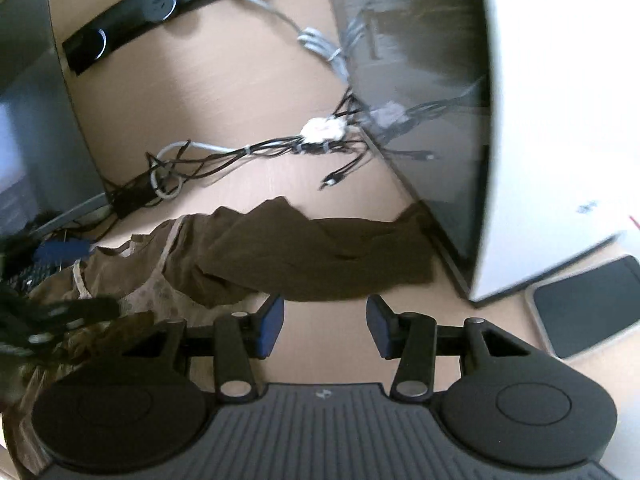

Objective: Fold clothes
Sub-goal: 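Grasp the brown cardigan sleeve end with the left gripper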

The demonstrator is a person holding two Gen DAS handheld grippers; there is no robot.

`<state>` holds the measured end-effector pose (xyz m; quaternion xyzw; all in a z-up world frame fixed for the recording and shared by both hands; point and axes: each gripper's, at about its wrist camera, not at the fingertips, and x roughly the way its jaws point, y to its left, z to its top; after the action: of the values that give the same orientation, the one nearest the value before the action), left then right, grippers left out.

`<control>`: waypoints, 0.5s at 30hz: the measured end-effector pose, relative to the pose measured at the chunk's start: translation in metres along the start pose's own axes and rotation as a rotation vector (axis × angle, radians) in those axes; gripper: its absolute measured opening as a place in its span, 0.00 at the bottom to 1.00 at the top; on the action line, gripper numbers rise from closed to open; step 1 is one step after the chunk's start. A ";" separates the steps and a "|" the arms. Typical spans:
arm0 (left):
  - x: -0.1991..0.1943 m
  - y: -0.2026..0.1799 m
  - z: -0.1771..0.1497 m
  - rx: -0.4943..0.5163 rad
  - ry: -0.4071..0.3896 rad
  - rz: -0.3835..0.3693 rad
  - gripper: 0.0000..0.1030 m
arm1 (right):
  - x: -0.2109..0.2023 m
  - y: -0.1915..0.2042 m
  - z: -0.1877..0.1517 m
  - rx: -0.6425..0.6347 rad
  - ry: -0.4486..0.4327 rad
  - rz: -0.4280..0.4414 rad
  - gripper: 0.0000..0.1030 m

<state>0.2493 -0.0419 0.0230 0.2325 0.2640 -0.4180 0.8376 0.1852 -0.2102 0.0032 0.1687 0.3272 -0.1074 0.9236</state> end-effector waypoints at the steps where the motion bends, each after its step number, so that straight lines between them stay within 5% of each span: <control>1: 0.011 -0.007 0.007 0.064 0.005 -0.022 0.70 | -0.004 -0.005 -0.003 0.010 -0.003 -0.007 0.47; 5: 0.052 -0.028 0.028 0.220 0.030 -0.111 0.69 | -0.010 -0.022 -0.022 0.068 0.026 -0.045 0.48; 15: 0.127 -0.053 0.065 0.203 0.111 -0.264 0.70 | -0.019 -0.051 -0.051 0.214 0.043 -0.123 0.52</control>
<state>0.2873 -0.1837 -0.0180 0.3017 0.2945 -0.5354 0.7318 0.1262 -0.2360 -0.0344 0.2482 0.3432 -0.1947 0.8847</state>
